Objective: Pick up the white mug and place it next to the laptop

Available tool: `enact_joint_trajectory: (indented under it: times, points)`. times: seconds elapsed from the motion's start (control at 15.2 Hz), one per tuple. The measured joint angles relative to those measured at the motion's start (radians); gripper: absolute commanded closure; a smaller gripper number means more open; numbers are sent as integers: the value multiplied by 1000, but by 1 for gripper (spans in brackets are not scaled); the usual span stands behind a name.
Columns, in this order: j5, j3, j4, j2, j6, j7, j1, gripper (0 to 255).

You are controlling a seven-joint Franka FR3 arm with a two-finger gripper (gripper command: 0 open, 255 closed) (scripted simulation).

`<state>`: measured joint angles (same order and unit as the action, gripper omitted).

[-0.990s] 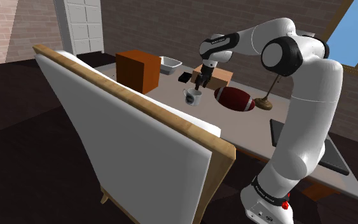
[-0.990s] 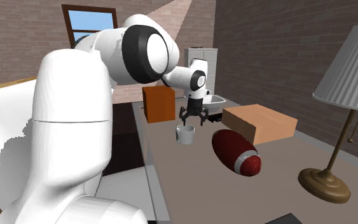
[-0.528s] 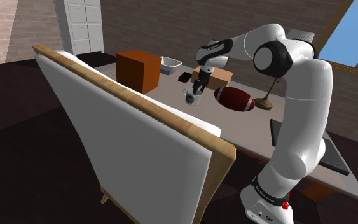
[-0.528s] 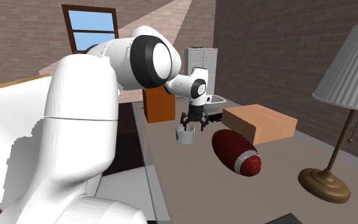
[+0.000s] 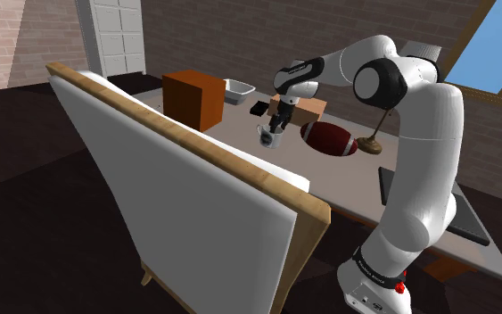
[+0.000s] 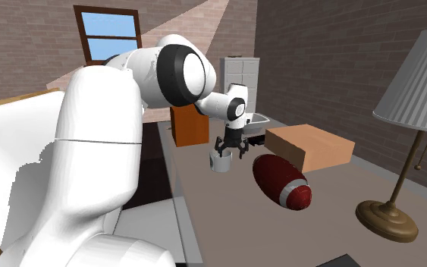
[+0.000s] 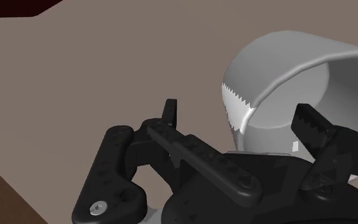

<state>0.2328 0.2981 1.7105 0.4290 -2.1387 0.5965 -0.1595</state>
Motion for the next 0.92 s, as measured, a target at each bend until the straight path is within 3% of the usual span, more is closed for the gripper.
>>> enact_joint_trajectory:
  times: [0.07,0.92]
  points:
    - [0,0,0,0,0,0,0,255]
    - [-5,3,-11,-11,22,-1,-1,255]
